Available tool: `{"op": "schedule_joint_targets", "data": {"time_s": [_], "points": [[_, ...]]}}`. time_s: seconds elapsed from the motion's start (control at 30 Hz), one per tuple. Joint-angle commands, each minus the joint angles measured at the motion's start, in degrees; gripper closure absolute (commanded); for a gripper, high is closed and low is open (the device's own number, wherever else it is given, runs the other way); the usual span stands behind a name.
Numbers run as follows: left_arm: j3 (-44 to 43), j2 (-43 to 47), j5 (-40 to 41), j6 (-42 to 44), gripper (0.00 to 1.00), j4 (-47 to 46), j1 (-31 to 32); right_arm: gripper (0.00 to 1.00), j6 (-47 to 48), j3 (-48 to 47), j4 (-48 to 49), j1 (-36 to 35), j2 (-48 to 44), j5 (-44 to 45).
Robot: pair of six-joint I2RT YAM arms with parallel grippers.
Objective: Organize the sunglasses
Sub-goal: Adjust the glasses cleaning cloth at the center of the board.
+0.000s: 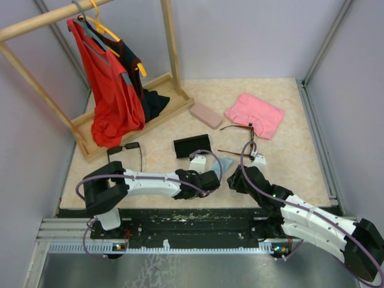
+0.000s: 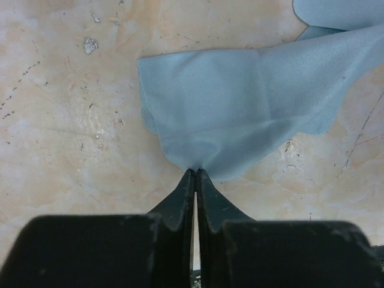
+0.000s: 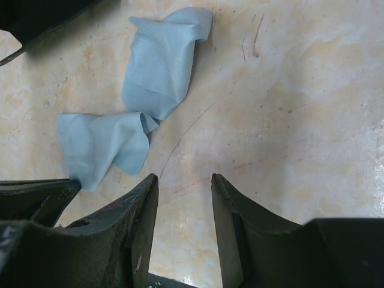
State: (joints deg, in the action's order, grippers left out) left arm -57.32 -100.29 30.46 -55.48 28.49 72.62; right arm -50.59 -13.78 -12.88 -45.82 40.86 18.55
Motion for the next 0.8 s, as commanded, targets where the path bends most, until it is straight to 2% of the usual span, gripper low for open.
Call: {"op": "schedule_joint_targets", "data": {"time_s": [0.0,0.17,0.4,0.5,0.77], "points": [[4.04,-4.59,-7.35,-1.93,0.97,0.53,0.57,0.59,1.29,-1.02,1.96,0.41,-0.45,-1.17],[4.76,-1.91,-6.05,-1.74,0.99,0.24,0.10,0.53,5.29,-2.08,3.82,0.47,1.88,-3.89],[10.49,3.75,-6.17,-1.74,0.99,-2.18,-3.96,0.53,9.19,-3.99,12.21,0.45,11.53,-11.98],[12.36,5.48,-6.16,-1.43,0.99,-3.06,-5.26,0.56,9.57,-6.06,14.62,0.05,17.03,-14.06],[16.41,8.50,-6.84,-1.60,0.99,-5.53,-7.34,0.58,8.08,-17.15,3.72,-7.30,28.00,-1.94]]}}
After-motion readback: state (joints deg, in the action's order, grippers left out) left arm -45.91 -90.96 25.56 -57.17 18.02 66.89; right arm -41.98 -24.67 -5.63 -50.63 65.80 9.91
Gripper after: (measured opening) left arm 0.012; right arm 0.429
